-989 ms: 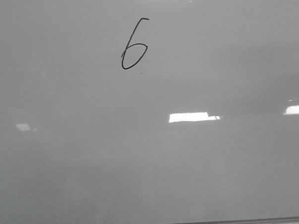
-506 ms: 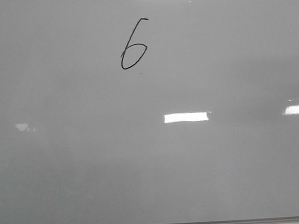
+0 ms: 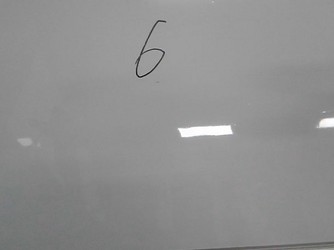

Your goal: Write number 6 on whiteboard

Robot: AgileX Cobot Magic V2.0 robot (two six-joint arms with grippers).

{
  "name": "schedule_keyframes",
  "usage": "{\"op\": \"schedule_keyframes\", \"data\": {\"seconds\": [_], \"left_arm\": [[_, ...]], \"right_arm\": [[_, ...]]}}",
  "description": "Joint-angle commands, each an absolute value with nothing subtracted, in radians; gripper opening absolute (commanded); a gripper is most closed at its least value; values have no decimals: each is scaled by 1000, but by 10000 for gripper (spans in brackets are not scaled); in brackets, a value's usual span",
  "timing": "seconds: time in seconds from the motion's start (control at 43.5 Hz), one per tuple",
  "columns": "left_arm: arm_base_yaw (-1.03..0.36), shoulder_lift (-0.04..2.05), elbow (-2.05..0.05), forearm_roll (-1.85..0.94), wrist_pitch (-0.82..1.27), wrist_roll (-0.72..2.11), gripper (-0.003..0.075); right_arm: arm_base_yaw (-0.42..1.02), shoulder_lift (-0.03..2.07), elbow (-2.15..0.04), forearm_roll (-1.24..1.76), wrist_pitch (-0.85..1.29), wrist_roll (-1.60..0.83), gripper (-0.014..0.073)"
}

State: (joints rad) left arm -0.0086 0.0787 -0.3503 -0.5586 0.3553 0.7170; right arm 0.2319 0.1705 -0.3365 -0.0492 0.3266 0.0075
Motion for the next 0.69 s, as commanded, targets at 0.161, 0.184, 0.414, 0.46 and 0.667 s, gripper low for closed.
{"op": "schedule_keyframes", "data": {"seconds": [0.161, 0.184, 0.414, 0.46, 0.667], "left_arm": [[-15, 89, -377, -572, 291, 715, -20], [-15, 89, -377, -569, 291, 715, -20], [-13, 47, -316, -341, 235, 434, -20], [-13, 27, -285, -208, 205, 260, -20], [-13, -20, -130, -37, 114, 55, -20]], "right_arm": [[227, 179, -363, -56, 242, 9, -68], [227, 179, -363, -56, 242, 9, -68], [227, 179, -363, -56, 242, 9, -68], [227, 179, -363, -56, 242, 9, -68], [227, 179, -363, -56, 242, 9, -68]]}}
